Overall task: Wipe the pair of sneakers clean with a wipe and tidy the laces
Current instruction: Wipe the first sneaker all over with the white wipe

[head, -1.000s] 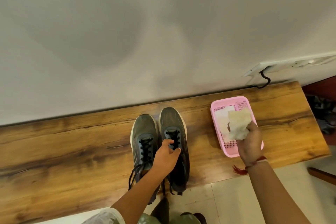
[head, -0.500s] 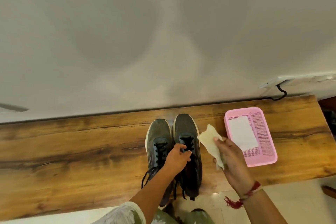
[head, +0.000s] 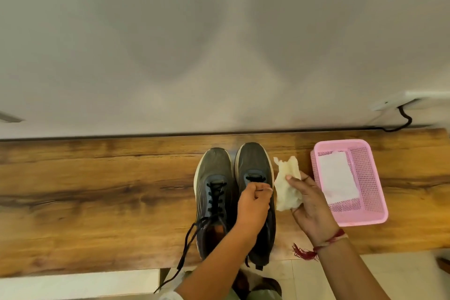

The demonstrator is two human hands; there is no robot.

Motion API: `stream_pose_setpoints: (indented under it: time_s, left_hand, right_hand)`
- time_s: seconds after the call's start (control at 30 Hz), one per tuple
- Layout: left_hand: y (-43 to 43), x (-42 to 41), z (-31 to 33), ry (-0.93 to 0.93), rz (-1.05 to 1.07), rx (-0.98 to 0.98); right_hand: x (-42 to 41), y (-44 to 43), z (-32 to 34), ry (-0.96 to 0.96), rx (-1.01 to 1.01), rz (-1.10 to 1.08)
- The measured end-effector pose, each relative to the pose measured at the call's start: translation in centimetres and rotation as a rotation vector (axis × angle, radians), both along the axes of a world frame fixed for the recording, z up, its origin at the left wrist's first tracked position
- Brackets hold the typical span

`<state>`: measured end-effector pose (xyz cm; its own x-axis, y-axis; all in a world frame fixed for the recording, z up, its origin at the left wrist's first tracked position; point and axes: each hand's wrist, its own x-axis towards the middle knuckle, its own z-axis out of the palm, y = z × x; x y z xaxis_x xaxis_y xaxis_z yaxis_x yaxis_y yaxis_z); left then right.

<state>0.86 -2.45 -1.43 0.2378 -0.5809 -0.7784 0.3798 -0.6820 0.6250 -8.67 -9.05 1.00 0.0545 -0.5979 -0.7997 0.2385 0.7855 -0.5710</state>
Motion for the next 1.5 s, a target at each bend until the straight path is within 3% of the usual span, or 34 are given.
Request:
stream_pose_setpoints:
  time_s: [0.17, 0.33, 0.5, 0.77, 0.87, 1.03, 1.27, 1.5]
  left_hand:
    - [-0.6, -1.4, -1.3, 0.022, 0.216, 0.018]
    - [-0.6, -0.6, -2.9, -0.128, 0.024, -0.023]
    - [-1.1, 0.5, -4.1, -0.135, 0.015, 0.002]
    - [1.3, -0.8, -3.4, -0.791, -0.514, -0.066]
    - [3.3, -1.0, -3.3, -1.023, -0.625, -0.026]
    - [6.0, -2.2, -4.5, -0.963, -0.598, -0.046]
    - [7.2, -2.4, -6.1, -1.134, -0.455, -0.272]
    - [7.7, -2.1, -6.6, -1.156, -0.448, -0.342]
  right_hand:
    - [-0.1, 0.0, -2.4, 0.046, -0.095, -0.006]
    - [-0.3, 0.1, -4.5, 0.124, -0.248, -0.026]
    - [0.7, -0.5, -6.7, 0.175, -0.329, -0.085]
    - [-0.5, 1.1, -6.5, 0.265, -0.505, -0.066]
    - [-1.5, 3.0, -6.5, 0.291, -0.546, -0.019]
    - [-3.2, 7.0, -6.3, 0.318, -0.575, -0.029]
    - [-2.8, 9.1, -6.9, 0.343, -0.626, -0.073]
    - [-2.7, 8.0, -6.5, 0.464, -0.675, 0.105]
